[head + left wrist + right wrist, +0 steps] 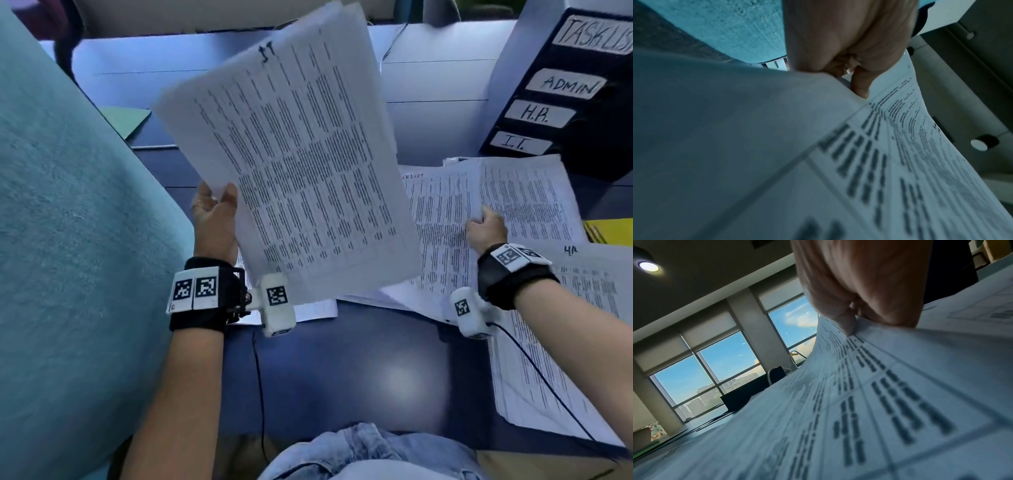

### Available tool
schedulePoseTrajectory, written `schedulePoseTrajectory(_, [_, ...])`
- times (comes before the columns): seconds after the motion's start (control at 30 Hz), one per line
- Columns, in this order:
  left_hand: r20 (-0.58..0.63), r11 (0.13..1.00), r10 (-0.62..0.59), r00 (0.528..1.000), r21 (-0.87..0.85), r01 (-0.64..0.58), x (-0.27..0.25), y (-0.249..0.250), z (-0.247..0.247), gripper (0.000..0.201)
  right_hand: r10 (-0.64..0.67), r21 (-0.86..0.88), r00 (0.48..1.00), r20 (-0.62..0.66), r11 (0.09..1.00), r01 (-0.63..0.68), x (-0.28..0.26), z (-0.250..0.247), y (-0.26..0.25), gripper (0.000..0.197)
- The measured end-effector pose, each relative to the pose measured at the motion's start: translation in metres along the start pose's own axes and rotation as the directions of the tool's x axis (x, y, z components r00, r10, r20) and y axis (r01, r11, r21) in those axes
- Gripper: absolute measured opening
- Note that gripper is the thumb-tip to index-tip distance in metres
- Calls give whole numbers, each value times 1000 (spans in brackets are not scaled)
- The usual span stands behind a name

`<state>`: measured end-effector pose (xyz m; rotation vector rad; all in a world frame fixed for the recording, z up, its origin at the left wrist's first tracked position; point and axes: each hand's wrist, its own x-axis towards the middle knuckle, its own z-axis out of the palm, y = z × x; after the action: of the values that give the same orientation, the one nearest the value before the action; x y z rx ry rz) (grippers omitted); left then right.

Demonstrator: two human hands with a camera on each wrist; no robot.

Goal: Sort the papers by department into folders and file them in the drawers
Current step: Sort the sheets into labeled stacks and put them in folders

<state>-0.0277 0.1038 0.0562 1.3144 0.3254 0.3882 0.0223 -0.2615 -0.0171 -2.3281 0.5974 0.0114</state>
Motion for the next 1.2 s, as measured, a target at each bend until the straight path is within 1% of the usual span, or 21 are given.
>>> schedulePoseTrajectory(0.03, [16, 1000, -15, 1000, 4, 15, -2, -1, 1, 22, 5, 4, 1000, 12, 1000, -5, 3, 1, -1, 19])
schedulePoseTrajectory(0.1, [58, 997, -61, 996, 43, 59, -8, -9, 5, 23, 14, 19, 999, 36, 1000, -15, 9, 2, -5, 26])
schedulePoseTrajectory(0.17, [100, 988, -126, 987, 99, 116, -18, -19, 8, 21, -6, 33, 998, 66, 999, 4, 14, 5, -8, 20])
schedulePoseTrajectory(0.2, [110, 979, -173, 979, 130, 158, -24, -26, 9, 22, -5, 34, 997, 74, 999, 2, 17, 8, -8, 28])
schedulePoseTrajectory(0.27, [114, 949, -281, 953, 177, 259, -34, -42, 8, 24, -7, 25, 996, 89, 1000, 4, 18, 10, -12, 31])
schedulePoseTrajectory(0.33, [108, 918, -368, 924, 202, 342, -42, -58, 7, 20, 17, 10, 995, 101, 1000, -18, 17, 11, -13, 33])
schedulePoseTrajectory(0.43, [76, 877, -446, 892, 237, 419, -48, -77, 3, 20, 35, 58, 993, 110, 997, -42, 6, 8, -19, 17])
schedulePoseTrajectory(0.47, [64, 867, -460, 886, 245, 433, -49, -81, 3, 23, 35, 67, 995, 93, 997, -42, 3, 7, -20, 29])
schedulePoseTrajectory(0.5, [50, 860, -470, 881, 251, 445, -50, -85, 2, 28, 7, 72, 997, 72, 997, -12, -3, 7, -22, 35])
schedulePoseTrajectory(0.57, [27, 854, -477, 878, 252, 456, -52, -91, 3, 33, -52, 69, 998, 32, 996, 50, -18, 11, -24, 35])
schedulePoseTrajectory(0.67, [16, 847, -486, 874, 254, 466, -58, -98, 4, 31, -68, -19, 996, -62, 998, 67, -51, 19, -27, 32])
schedulePoseTrajectory(0.73, [8, 846, -484, 875, 259, 466, -63, -100, 4, 32, -86, -30, 993, -82, 996, 83, -72, 27, -25, 35])
schedulePoseTrajectory(0.77, [4, 847, -480, 877, 263, 463, -65, -101, 3, 33, -99, -10, 994, -44, 995, 99, -81, 32, -24, 38])
schedulePoseTrajectory(0.83, [3, 855, -463, 886, 265, 446, -69, -102, 2, 33, -127, 138, 987, 95, 984, 113, -98, 40, -21, 48])
schedulePoseTrajectory(0.9, [16, 864, -455, 890, 250, 437, -73, -101, 2, 35, -108, 304, 976, 191, 951, 45, -109, 45, -19, 50])
schedulePoseTrajectory(0.93, [26, 868, -452, 892, 244, 433, -74, -100, 2, 37, -81, 328, 979, 185, 944, 16, -112, 47, -18, 45])
schedulePoseTrajectory(1.0, [49, 874, -447, 893, 235, 425, -74, -101, 0, 34, -52, 297, 994, 96, 955, 21, -113, 50, -16, 25])
schedulePoseTrajectory(1.07, [46, 876, -441, 896, 241, 418, -73, -103, -2, 14, -67, 231, 998, 16, 971, 62, -110, 51, -13, 5])
schedulePoseTrajectory(1.1, [50, 876, -442, 896, 238, 419, -72, -105, -4, 5, -69, 219, 998, -5, 973, 69, -108, 50, -11, 10])
schedulePoseTrajectory(1.13, [56, 877, -441, 896, 240, 417, -72, -107, -5, 6, -73, 215, 997, -19, 974, 76, -106, 49, -9, 22])
schedulePoseTrajectory(1.2, [60, 870, -447, 893, 261, 418, -71, -109, -7, 17, -69, 222, 997, -25, 972, 73, -103, 48, -7, 42])
